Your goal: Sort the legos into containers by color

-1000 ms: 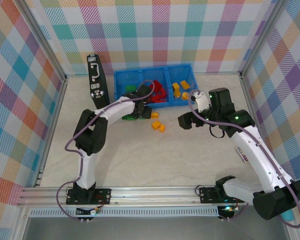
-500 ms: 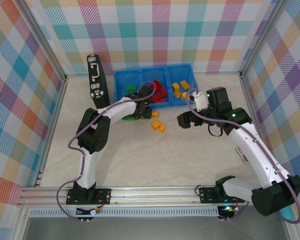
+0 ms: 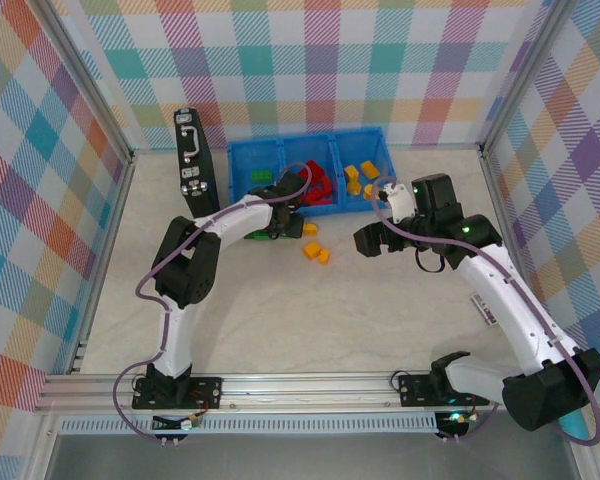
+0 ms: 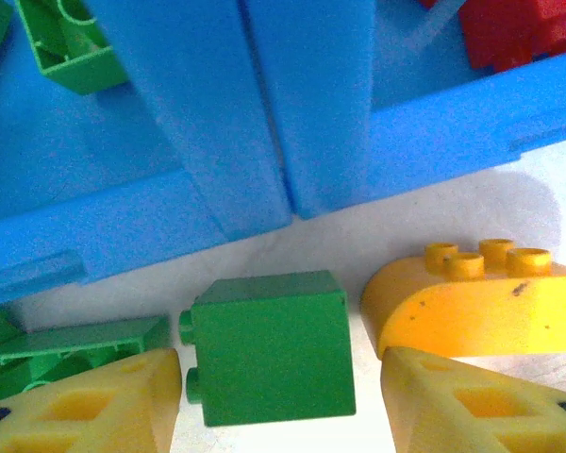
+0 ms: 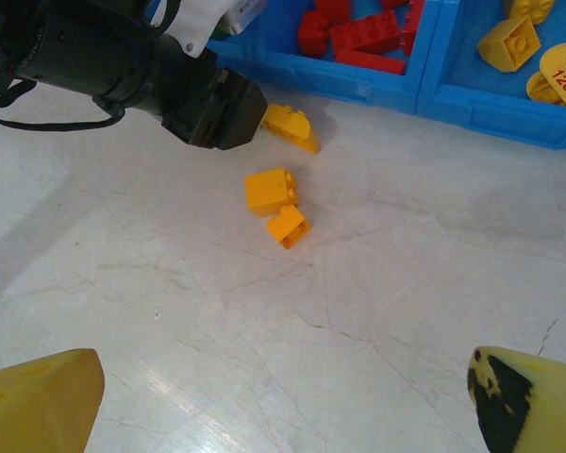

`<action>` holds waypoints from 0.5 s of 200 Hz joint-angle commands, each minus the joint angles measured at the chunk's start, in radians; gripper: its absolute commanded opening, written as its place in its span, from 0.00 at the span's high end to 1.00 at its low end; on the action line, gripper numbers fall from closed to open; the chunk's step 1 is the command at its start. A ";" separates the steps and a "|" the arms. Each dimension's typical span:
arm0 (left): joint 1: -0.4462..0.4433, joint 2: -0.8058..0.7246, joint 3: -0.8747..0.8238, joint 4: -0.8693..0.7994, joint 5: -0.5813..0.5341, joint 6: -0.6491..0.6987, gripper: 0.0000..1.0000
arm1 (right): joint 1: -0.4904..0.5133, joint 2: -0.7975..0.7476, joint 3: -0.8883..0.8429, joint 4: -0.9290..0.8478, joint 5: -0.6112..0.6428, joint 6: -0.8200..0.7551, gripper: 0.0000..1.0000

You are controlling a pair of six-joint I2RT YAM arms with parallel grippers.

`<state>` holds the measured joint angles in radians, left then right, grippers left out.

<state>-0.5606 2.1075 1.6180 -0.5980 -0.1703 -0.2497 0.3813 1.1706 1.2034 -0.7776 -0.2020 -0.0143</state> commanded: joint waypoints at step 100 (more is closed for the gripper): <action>-0.016 -0.049 -0.045 -0.038 -0.029 0.050 0.41 | 0.008 0.022 0.016 0.014 -0.034 0.011 0.01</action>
<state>-0.5667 2.0975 1.5845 -0.6018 -0.1745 -0.2184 0.3813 1.1938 1.2034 -0.7780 -0.2096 -0.0116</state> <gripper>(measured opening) 0.589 0.988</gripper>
